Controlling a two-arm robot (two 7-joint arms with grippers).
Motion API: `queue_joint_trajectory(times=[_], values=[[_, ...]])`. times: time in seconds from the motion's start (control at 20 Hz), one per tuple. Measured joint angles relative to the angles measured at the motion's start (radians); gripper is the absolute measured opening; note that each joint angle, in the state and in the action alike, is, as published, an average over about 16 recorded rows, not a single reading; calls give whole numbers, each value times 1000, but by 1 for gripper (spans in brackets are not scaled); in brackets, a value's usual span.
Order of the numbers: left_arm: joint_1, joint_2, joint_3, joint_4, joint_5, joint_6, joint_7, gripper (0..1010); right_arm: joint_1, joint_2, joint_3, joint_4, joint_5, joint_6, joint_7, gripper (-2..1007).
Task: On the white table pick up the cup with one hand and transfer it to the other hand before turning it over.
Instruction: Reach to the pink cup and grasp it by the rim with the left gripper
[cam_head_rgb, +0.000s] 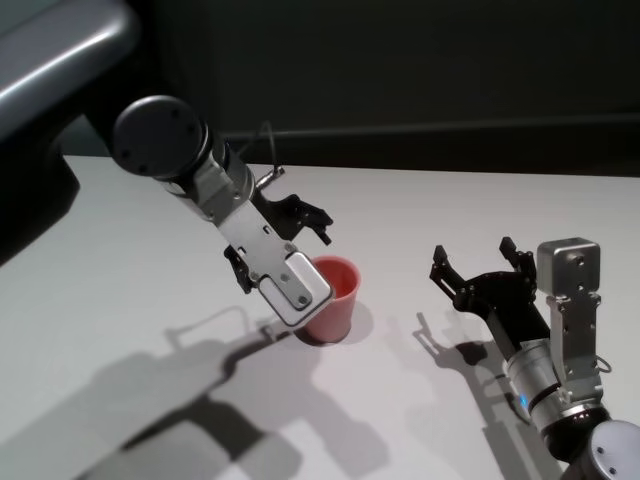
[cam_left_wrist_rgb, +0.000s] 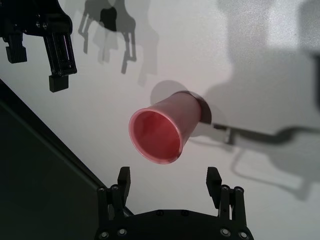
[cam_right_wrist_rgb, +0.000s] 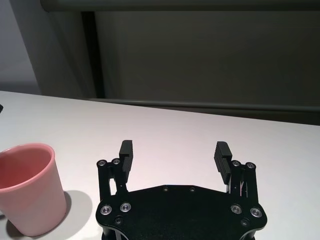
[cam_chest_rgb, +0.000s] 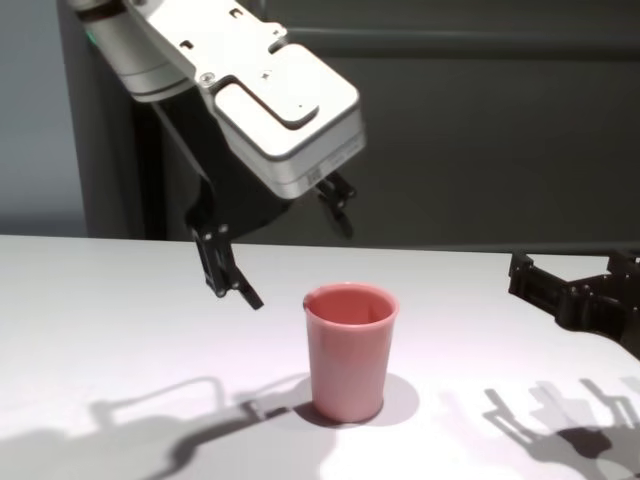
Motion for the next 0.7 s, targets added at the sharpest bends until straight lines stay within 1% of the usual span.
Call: queue_joint_trajectory(times=[0.35,0.7], values=[[-36,-28,45,21,-5,-15,-42,1001,0,0,0,0,0,0,0,1003],[-57,-48,82,44,-3,-26,-57,1001,0,0,0,0,0,0,0,1002]])
